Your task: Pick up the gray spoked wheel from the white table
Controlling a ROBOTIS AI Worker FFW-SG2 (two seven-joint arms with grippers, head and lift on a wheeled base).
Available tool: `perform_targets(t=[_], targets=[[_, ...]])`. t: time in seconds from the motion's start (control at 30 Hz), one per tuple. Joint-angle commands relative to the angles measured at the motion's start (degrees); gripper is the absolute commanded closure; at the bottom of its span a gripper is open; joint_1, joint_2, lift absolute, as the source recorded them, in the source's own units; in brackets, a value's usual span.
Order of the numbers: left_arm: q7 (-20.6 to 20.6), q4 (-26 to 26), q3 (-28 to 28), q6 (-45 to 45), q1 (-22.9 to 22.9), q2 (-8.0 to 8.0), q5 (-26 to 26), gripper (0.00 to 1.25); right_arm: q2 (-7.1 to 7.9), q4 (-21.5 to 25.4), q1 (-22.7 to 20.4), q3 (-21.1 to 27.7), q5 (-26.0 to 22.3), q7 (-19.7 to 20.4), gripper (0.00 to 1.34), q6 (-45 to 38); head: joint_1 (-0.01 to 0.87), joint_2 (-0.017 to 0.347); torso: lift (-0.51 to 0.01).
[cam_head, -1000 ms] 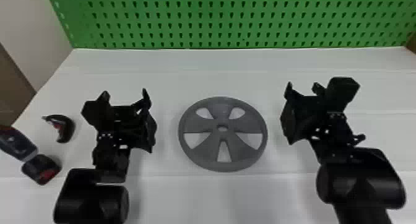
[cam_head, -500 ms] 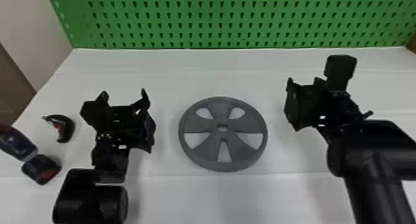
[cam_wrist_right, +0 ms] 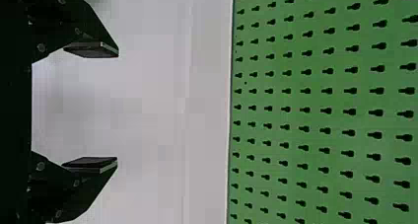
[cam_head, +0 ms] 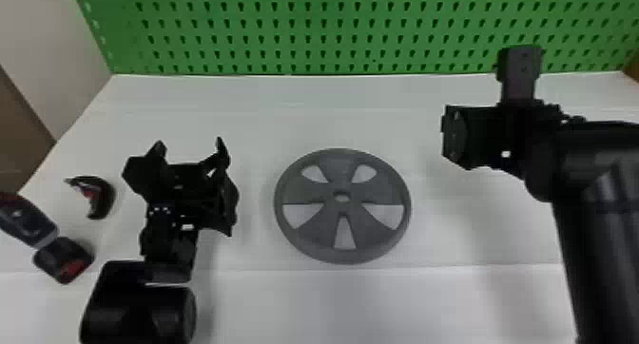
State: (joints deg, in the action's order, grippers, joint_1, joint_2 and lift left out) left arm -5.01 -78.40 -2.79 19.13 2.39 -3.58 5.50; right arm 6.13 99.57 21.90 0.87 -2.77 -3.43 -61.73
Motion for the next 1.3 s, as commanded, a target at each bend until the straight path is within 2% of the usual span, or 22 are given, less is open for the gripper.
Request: perform_targets(t=[0.0,0.43,0.57,0.63,0.93,1.27], targets=[[0.0,-0.18,-0.11,-0.06,-0.02,-0.2,-0.23,0.12,1.16,-0.34,3.59,-0.7,-0.48,0.0,0.48,-7.88,0.806,0.044,-0.098],[0.0,-0.61,-0.38,-0.67,-0.19,-0.91,-0.49,0.12,3.98,-7.37,12.29,-2.72,-4.43,0.0,0.48,-24.14,0.806,0.044,-0.098],[0.0,-0.79,-0.46,-0.94,-0.28,-1.17,-0.49,0.12,5.29,-11.68,14.05,-2.98,-10.15,0.0,0.48,-25.46,0.806,0.044,-0.098],[0.0,-0.88,-0.55,-1.02,-0.28,-1.35,-0.49,0.12,5.82,-13.7,15.11,-3.16,-11.55,0.0,0.48,-26.51,0.806,0.044,-0.098],[-0.09,-1.05,-0.9,-1.38,-0.46,-1.87,-0.49,0.12,7.05,-20.99,19.68,-6.76,-10.67,0.0,0.48,-28.35,0.806,0.044,-0.098],[-0.09,-1.14,-1.17,-1.73,-0.46,-2.22,-0.58,0.12,7.93,-29.08,23.1,-9.31,-14.19,0.0,0.48,-28.35,0.806,0.044,-0.098]])
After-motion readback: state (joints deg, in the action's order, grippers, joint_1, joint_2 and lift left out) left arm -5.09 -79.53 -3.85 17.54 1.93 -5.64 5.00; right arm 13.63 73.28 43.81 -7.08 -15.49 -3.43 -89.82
